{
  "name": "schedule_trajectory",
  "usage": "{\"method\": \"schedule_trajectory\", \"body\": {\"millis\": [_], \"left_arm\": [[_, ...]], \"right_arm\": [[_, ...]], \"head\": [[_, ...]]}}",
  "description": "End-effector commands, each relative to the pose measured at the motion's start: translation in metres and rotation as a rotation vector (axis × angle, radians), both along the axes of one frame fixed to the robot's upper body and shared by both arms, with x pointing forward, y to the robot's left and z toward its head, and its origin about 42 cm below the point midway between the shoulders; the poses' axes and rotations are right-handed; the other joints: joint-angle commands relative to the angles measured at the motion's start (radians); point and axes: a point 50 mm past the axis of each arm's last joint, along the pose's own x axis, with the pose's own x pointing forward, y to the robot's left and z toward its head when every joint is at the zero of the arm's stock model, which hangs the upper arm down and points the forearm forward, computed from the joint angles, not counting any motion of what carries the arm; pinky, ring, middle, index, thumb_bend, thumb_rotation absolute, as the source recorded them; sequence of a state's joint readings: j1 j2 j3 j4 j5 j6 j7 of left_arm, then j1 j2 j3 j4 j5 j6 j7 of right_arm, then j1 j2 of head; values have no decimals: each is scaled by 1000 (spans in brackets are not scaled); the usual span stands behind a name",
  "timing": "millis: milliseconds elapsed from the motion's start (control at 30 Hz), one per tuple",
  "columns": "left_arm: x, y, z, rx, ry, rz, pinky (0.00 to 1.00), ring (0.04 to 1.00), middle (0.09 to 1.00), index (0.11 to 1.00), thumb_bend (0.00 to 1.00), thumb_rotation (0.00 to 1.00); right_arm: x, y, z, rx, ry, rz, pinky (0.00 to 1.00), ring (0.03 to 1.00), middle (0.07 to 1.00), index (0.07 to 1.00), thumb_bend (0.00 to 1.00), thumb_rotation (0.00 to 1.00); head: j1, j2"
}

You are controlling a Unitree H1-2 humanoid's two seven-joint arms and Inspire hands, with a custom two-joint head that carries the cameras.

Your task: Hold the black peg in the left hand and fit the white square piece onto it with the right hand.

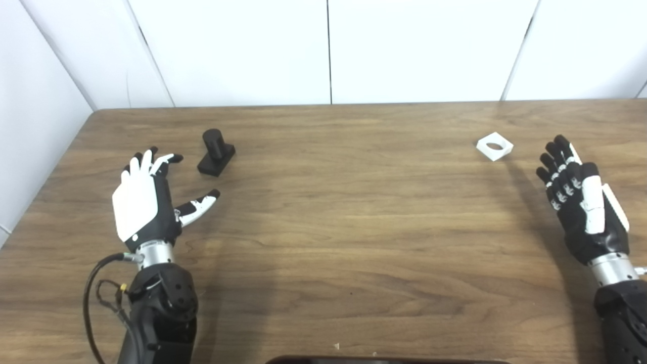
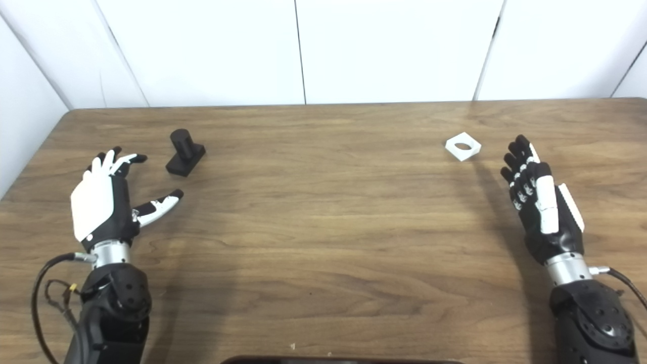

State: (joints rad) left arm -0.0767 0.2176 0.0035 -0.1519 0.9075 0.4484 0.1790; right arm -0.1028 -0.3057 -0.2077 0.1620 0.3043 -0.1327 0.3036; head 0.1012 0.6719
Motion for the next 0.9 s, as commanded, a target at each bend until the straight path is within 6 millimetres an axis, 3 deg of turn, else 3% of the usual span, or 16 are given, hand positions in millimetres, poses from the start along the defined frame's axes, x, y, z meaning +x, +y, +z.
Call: {"method": "schedule_trajectory", "body": {"millis": [0,333,567,867], "left_arm": [[17,2,20,64,-38,8,1000,1000,970,732,738,358],[55,7,17,108,30,36,1000,1000,960,712,749,346],[74,8,20,145,54,18,1000,1000,966,716,750,401],[91,7,21,186,78,6,1000,1000,986,725,749,403]], "right_arm": [[-31,12,-59,88,166,-11,1000,1000,1000,1000,559,1000],[-32,10,-59,89,161,-12,1000,1000,1000,1000,543,1000],[-34,10,-61,93,162,-23,1000,1000,1000,1000,560,1000],[-36,9,-65,83,183,-27,1000,1000,1000,1000,614,1000]], "head": [[0,0],[-6,-14],[-13,-20],[-19,-28]]}}
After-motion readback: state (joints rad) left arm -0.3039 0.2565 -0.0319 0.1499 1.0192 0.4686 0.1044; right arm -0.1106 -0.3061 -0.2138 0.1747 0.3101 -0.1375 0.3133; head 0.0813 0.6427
